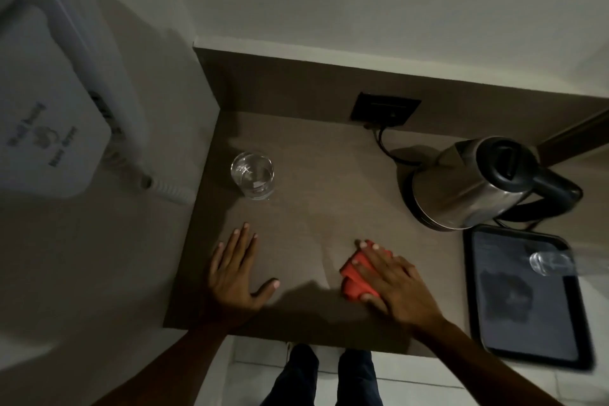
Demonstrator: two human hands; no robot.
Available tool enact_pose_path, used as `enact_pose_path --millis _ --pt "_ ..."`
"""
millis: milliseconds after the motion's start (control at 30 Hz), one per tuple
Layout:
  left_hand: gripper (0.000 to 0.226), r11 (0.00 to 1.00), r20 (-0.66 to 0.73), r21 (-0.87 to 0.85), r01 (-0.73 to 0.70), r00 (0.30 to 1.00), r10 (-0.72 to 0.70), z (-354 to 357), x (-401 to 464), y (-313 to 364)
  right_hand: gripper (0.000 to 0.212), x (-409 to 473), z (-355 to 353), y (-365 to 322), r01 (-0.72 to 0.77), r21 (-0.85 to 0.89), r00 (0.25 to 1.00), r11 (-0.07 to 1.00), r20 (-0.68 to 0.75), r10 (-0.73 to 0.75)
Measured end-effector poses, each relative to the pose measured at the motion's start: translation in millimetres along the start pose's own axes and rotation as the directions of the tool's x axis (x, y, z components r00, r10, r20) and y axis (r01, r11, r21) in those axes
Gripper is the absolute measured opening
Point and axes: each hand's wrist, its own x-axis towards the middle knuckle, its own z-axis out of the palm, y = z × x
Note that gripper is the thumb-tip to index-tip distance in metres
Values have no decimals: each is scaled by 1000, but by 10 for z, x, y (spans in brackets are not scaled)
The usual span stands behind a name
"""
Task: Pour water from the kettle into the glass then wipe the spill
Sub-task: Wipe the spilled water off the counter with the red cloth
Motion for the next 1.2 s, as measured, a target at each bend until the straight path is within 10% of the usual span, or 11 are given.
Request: enact_pose_path --millis 200,500,633,767,1000,1200 --pt "95 1000 32 -30 3 999 -2 67 19 -39 66 988 -177 -335 -456 247 874 855 -60 483" --pt "66 999 -21 -42 -20 1000 19 37 19 -70 68 169 59 -428 138 -7 990 990 18 -138" --pt "70 998 -27 -54 -27 999 25 4 15 -10 61 173 -156 158 -96 49 995 994 -24 97" --pt "67 998 -16 -64 -16 1000 15 -58 22 16 57 1162 -262 -292 -488 266 839 831 -118 531" --pt "49 995 -145 -89 -42 989 29 -118 22 47 60 418 142 -888 118 114 991 987 -72 -110" --pt "50 995 -126 -83 -55 991 44 -83 -8 38 60 -37 -82 169 -131 79 988 988 -76 137"
